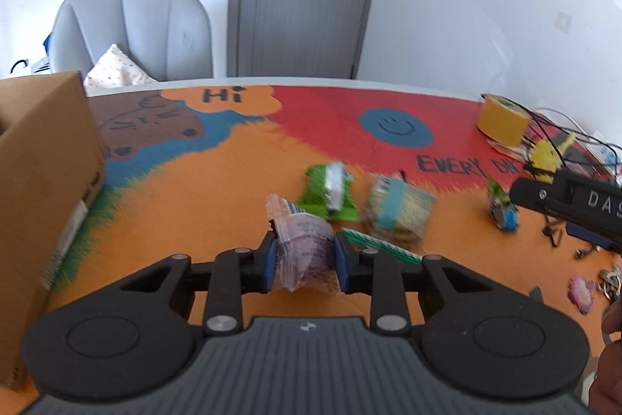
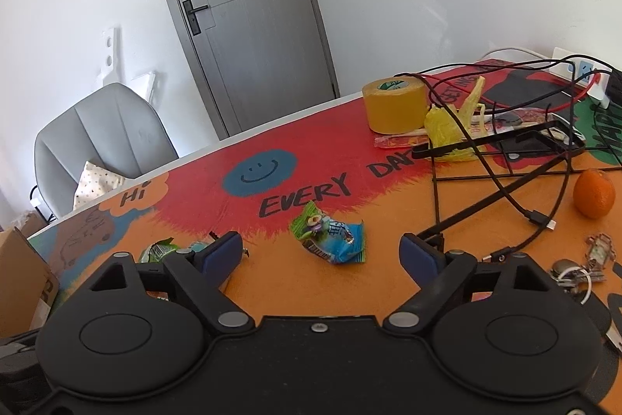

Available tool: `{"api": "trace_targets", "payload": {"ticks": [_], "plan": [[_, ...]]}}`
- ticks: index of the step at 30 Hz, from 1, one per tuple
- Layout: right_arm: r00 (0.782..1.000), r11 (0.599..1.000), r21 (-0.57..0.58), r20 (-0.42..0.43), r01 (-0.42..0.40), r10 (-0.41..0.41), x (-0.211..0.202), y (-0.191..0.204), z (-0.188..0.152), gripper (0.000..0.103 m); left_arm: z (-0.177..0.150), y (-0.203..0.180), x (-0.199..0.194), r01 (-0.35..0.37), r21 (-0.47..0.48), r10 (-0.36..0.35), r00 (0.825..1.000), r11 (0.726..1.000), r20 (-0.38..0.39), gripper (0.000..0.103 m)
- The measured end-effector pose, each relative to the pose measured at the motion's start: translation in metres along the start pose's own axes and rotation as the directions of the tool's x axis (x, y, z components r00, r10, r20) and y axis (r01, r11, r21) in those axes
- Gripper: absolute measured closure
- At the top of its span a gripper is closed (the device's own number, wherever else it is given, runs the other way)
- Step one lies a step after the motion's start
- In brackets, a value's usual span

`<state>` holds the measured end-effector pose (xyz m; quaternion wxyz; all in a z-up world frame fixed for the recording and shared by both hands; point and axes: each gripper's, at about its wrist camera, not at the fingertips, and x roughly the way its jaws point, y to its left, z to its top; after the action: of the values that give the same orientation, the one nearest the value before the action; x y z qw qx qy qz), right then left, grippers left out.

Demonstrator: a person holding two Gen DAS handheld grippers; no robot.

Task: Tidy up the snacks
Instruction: 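Grasp the clear purple-filled bag with the left tool while the right tool grasps the blue-green candy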

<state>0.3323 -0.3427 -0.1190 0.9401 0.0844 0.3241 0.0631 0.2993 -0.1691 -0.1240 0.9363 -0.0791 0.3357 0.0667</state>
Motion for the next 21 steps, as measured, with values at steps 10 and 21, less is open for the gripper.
{"api": "trace_targets", "payload": {"ticks": [10, 21], "plan": [[0.999, 0.999, -0.042, -0.024, 0.025, -0.026, 0.028, 0.011, 0.007, 0.018, 0.012, 0.025, 0.004, -0.015, -0.045, 0.016, 1.000, 0.999, 0.015, 0.081], [0.995, 0.998, -0.052, -0.081, 0.048, -0.052, 0.053, 0.010, 0.002, 0.066, 0.015, 0.040, -0.006, 0.007, -0.073, -0.004, 0.999, 0.997, 0.042, 0.083]]}}
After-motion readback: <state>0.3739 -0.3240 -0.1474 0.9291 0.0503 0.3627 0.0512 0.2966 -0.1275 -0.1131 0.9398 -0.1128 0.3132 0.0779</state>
